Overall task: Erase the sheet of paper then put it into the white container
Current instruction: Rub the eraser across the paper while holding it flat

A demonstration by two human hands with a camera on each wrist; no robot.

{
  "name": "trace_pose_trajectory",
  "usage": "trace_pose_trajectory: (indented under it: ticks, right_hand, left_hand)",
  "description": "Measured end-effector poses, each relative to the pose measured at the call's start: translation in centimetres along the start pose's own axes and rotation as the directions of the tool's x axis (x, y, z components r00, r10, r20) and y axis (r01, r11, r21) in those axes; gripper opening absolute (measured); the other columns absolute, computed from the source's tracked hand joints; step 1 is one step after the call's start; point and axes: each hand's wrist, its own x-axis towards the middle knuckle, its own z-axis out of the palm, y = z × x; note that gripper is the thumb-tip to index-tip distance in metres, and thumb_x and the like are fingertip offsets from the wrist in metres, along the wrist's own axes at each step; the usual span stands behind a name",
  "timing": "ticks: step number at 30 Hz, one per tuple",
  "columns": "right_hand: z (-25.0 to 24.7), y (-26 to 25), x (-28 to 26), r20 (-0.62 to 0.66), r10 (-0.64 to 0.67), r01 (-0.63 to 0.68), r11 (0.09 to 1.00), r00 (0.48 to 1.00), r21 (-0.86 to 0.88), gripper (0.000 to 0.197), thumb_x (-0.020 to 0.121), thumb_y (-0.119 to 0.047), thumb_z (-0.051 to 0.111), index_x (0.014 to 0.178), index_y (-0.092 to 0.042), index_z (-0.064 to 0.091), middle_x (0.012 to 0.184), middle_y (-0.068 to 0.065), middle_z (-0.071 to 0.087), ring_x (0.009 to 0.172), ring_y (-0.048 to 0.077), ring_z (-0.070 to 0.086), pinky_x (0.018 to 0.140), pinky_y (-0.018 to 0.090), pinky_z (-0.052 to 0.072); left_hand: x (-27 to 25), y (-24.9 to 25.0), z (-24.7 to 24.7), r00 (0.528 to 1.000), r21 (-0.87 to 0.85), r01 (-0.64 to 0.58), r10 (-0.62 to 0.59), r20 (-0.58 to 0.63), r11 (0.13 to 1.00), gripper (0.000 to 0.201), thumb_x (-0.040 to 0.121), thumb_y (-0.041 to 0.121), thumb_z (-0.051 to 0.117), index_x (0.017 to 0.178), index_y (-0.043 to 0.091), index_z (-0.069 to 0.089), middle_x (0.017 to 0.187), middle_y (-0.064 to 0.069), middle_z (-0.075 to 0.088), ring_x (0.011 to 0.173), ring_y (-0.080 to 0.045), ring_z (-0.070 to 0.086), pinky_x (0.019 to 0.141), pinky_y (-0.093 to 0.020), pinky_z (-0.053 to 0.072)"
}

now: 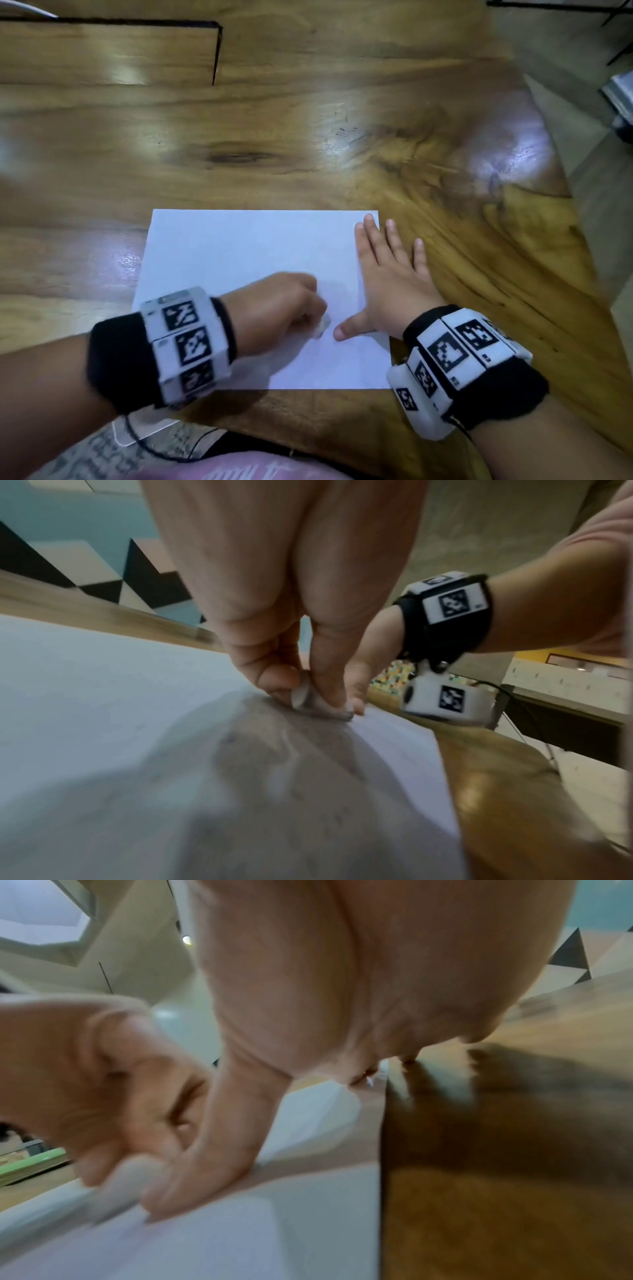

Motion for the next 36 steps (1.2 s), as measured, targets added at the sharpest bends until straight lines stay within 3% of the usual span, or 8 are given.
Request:
trace_pose_trajectory:
  ticks: [3, 8, 14, 17, 23, 28, 31, 36]
  right_hand:
    - [0.0, 0.0, 0.0, 0.001, 0.0, 0.0, 1.0, 1.0, 0.001, 0.149, 0.053, -0.071, 0.074, 0.142, -0.017, -0.033, 0.147, -0.005, -0.043, 0.135, 0.02, -0.04, 0.112, 0.051, -0.02]
    - [-0.1, -0.2, 0.0, 0.013, 0.018, -0.018, 1.0, 1.0, -0.009, 0.15, 0.051, -0.072, 0.073, 0.141, -0.018, -0.034, 0.146, -0.006, -0.044, 0.136, 0.019, -0.039, 0.112, 0.05, -0.018]
    - [-0.3, -0.2, -0.2, 0.03, 0.019, -0.019, 1.0, 0.999, -0.007, 0.148, 0.053, -0.071, 0.072, 0.141, -0.018, -0.034, 0.146, -0.006, -0.044, 0.135, 0.019, -0.039, 0.113, 0.051, -0.017]
    - [-0.3, -0.3, -0.2, 0.03, 0.017, -0.017, 1.0, 0.999, -0.013, 0.148, 0.053, -0.072, 0.072, 0.141, -0.017, -0.034, 0.146, -0.006, -0.043, 0.136, 0.02, -0.038, 0.114, 0.051, -0.016]
    - [-0.2, -0.4, -0.2, 0.033, 0.029, -0.028, 1.0, 0.999, -0.013, 0.148, 0.053, -0.071, 0.073, 0.141, -0.018, -0.034, 0.146, -0.007, -0.044, 0.136, 0.019, -0.038, 0.114, 0.051, -0.016]
    - [-0.4, -0.3, -0.3, 0.034, 0.023, -0.023, 1.0, 0.999, -0.009, 0.147, 0.054, -0.071, 0.072, 0.141, -0.018, -0.034, 0.146, -0.008, -0.044, 0.135, 0.018, -0.039, 0.112, 0.049, -0.017]
    - [-0.3, -0.4, -0.3, 0.037, 0.025, -0.025, 1.0, 0.999, -0.007, 0.147, 0.054, -0.071, 0.072, 0.141, -0.018, -0.034, 0.144, -0.009, -0.045, 0.135, 0.018, -0.039, 0.112, 0.05, -0.017]
    - [-0.2, -0.4, -0.1, 0.029, 0.023, -0.023, 1.0, 0.999, -0.009, 0.147, 0.054, -0.072, 0.072, 0.141, -0.018, -0.034, 0.146, -0.007, -0.044, 0.136, 0.019, -0.039, 0.113, 0.05, -0.017]
  left_hand:
    - [-0.6, -0.3, -0.2, 0.997, 0.146, -0.072, 0.07, 0.018, 0.987, 0.01, 0.083, 0.004, 0.05, 0.08, 0.0, 0.058, 0.07, -0.001, 0.053, 0.065, -0.014, 0.049, 0.063, -0.019, 0.035]
    - [2.9, 0.9, -3.1, 0.967, 0.213, -0.079, 0.126, -0.221, 0.974, 0.011, 0.079, 0.018, 0.064, 0.076, 0.008, 0.061, 0.077, -0.002, 0.046, 0.074, -0.022, 0.048, 0.06, -0.023, 0.025]
    - [-2.5, -1.9, 1.0, 0.983, 0.285, -0.151, 0.173, -0.053, 0.947, 0.01, 0.077, 0.01, 0.052, 0.075, 0.001, 0.053, 0.066, 0.004, 0.047, 0.062, -0.01, 0.044, 0.062, -0.02, 0.037]
    - [-2.9, -2.4, 0.5, 0.976, 0.383, -0.183, 0.214, -0.041, 0.906, 0.012, 0.075, 0.012, 0.05, 0.075, 0.0, 0.05, 0.068, 0.004, 0.05, 0.063, -0.021, 0.051, 0.065, -0.028, 0.043]
    - [1.8, 0.2, -3.1, 0.97, 0.171, -0.093, 0.128, -0.207, 0.981, 0.012, 0.079, 0.021, 0.062, 0.078, 0.01, 0.06, 0.079, -0.002, 0.045, 0.076, -0.024, 0.049, 0.064, -0.025, 0.028]
    - [-2.1, -1.3, 0.3, 0.993, 0.068, -0.077, 0.083, -0.087, 0.995, 0.036, 0.075, 0.029, 0.045, 0.094, 0.003, 0.059, 0.07, 0.01, 0.041, 0.071, -0.011, 0.045, 0.07, -0.021, 0.03]
    - [-3.3, -2.3, 0.7, 0.99, 0.35, -0.132, 0.139, 0.005, 0.927, 0.027, 0.085, 0.02, 0.048, 0.101, 0.0, 0.055, 0.064, 0.01, 0.045, 0.06, 0.0, 0.043, 0.059, -0.019, 0.036]
    - [-0.3, -0.3, -1.7, 0.976, 0.14, -0.088, 0.114, -0.187, 0.986, 0.011, 0.08, 0.016, 0.053, 0.076, 0.007, 0.059, 0.075, 0.001, 0.042, 0.071, -0.023, 0.048, 0.064, -0.025, 0.033]
